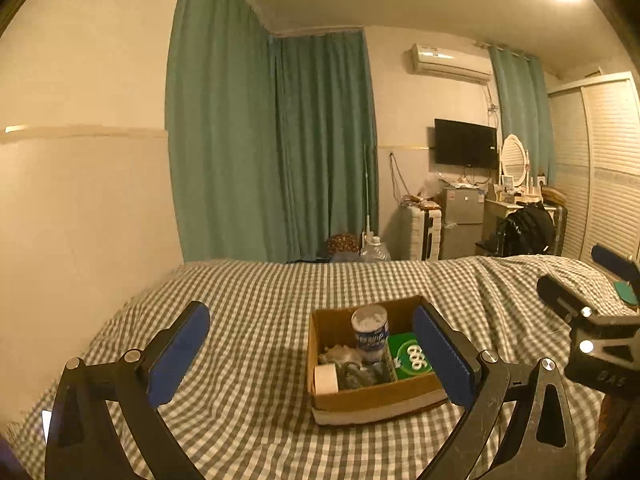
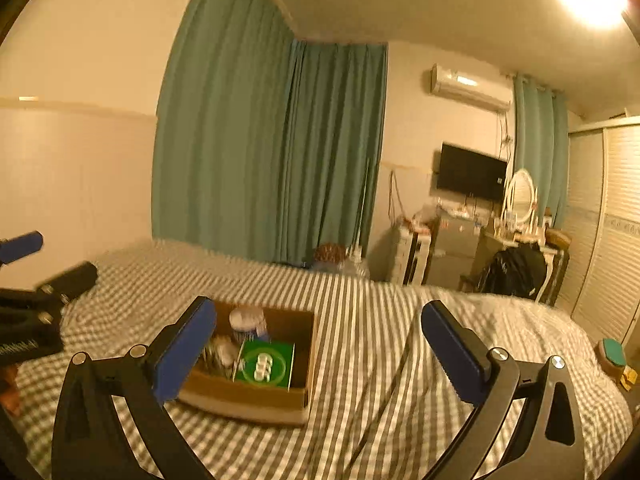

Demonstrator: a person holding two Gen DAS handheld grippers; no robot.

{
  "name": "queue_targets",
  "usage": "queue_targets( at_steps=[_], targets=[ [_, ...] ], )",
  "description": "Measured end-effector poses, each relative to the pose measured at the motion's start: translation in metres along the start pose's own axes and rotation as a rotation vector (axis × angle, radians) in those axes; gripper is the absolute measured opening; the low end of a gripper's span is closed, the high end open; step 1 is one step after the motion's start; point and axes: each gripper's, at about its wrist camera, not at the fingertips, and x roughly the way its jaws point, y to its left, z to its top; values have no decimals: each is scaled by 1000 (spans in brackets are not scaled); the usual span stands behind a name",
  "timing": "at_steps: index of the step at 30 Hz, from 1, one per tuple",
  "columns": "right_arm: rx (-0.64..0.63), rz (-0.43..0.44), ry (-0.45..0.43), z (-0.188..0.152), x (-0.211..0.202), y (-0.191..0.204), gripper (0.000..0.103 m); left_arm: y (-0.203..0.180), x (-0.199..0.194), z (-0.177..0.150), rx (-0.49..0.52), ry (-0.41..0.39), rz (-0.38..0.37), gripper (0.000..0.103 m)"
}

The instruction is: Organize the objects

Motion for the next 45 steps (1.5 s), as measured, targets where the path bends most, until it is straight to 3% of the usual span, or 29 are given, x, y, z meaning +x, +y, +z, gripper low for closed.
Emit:
queue_targets(
  at_steps=[6, 45],
  targets=[
    [39, 3, 51, -11, 12, 0, 103, 5, 12, -11, -12, 50, 8, 103],
    [75, 8, 98, -21, 15, -7, 103, -1, 12, -21, -14, 81, -6, 103]
  ],
)
